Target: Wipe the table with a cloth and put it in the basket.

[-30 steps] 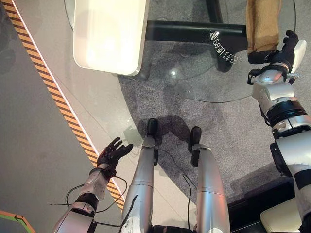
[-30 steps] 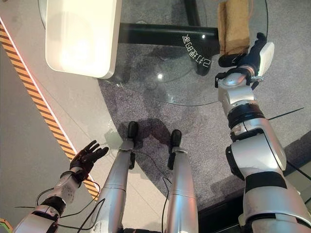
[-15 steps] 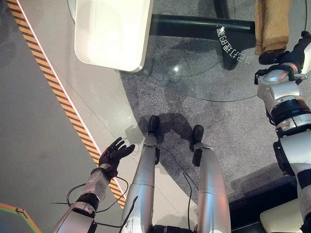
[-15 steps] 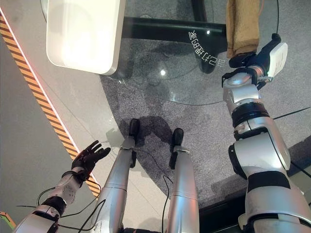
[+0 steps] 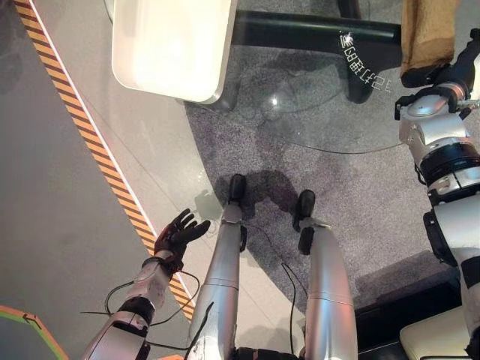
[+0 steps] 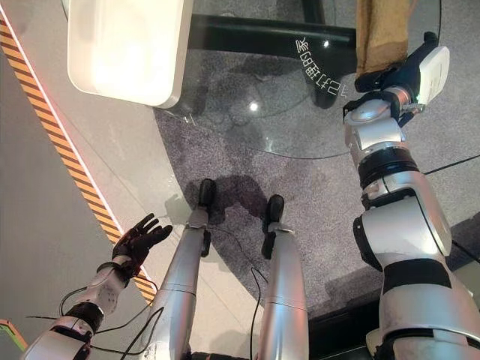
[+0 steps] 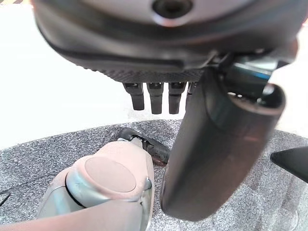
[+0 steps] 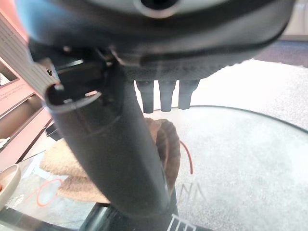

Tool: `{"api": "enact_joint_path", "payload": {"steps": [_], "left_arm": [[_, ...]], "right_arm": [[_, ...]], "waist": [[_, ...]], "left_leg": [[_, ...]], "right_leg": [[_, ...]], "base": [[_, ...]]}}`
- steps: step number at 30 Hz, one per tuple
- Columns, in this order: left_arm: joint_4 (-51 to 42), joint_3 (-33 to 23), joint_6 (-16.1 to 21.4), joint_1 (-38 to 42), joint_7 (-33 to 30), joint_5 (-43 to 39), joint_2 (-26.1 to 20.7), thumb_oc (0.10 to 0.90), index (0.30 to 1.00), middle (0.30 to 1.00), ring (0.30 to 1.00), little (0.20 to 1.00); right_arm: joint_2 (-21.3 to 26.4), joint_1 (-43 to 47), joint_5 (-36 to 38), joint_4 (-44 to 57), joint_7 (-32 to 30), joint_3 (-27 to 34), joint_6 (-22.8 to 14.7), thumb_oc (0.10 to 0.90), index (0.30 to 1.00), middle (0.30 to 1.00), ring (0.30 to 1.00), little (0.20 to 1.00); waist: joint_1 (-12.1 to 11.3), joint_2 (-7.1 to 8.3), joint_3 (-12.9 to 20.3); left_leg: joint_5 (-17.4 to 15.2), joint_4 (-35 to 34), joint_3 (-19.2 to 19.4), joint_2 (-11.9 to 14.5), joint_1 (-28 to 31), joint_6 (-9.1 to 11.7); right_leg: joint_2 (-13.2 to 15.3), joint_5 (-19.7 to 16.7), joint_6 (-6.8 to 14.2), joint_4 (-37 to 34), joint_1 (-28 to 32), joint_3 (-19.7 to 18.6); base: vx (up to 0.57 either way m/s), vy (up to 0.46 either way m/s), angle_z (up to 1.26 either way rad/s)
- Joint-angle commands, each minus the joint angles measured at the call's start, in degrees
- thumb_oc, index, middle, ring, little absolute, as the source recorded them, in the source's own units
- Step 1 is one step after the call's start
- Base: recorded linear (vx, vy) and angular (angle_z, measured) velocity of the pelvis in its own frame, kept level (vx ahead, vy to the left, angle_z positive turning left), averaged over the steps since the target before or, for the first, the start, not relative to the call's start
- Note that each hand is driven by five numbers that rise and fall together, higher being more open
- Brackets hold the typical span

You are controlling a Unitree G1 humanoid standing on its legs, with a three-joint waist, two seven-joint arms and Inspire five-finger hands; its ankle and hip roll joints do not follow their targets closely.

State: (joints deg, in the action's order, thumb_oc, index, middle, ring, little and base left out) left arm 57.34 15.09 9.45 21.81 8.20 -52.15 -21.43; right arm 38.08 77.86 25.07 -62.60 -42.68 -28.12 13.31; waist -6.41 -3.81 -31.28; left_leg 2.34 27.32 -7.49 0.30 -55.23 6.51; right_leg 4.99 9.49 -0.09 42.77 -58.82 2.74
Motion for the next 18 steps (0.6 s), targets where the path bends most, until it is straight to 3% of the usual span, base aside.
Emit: {"api": "enact_joint_path", "payload": {"steps": [1, 6, 18], "left_arm": [[-0.6, -0.1, 1.8, -5.2, -0.4, -1.0, 0.1, 0.800, 0.900, 0.900, 0.900, 0.900], [-0.5, 0.1, 1.7, -5.0, -0.4, -1.1, 0.1, 0.800, 0.900, 0.900, 0.900, 0.900], [-0.6, 0.2, 2.4, -5.7, -0.1, -0.9, 0.6, 0.800, 0.900, 0.900, 0.900, 0.900]], "right_arm": [[6.9, 7.0, -2.3, 0.7, -1.0, -4.1, -2.7, 0.800, 0.900, 0.900, 0.900, 0.900], [6.8, 7.5, -2.0, -0.4, 0.0, -4.6, -3.3, 0.800, 0.900, 0.900, 0.900, 0.900], [5.7, 6.9, 8.1, 0.0, 2.6, -2.3, -8.1, 0.800, 0.900, 0.900, 0.900, 0.900]], "waist": [[0.0, -2.69, 1.5], [-0.2, -2.84, 1.5], [-0.4, -2.95, 1.5]], "left_leg": [[-6.5, 4.9, 5.2, -3.0, -0.5, -6.3], [-6.4, 4.9, 5.2, -3.0, -0.8, -6.3], [-6.3, 4.6, 5.2, -3.0, -1.0, -6.2]], "right_leg": [[-1.6, -1.4, -2.0, -5.0, 1.9, 4.3], [-1.4, -1.6, -1.9, -5.0, 1.6, 4.4], [-1.4, -1.3, -2.1, -4.7, 1.1, 4.5]], "base": [[0.00, 0.000, 0.00], [0.00, 0.000, 0.00], [0.00, 0.000, 0.00]]}}
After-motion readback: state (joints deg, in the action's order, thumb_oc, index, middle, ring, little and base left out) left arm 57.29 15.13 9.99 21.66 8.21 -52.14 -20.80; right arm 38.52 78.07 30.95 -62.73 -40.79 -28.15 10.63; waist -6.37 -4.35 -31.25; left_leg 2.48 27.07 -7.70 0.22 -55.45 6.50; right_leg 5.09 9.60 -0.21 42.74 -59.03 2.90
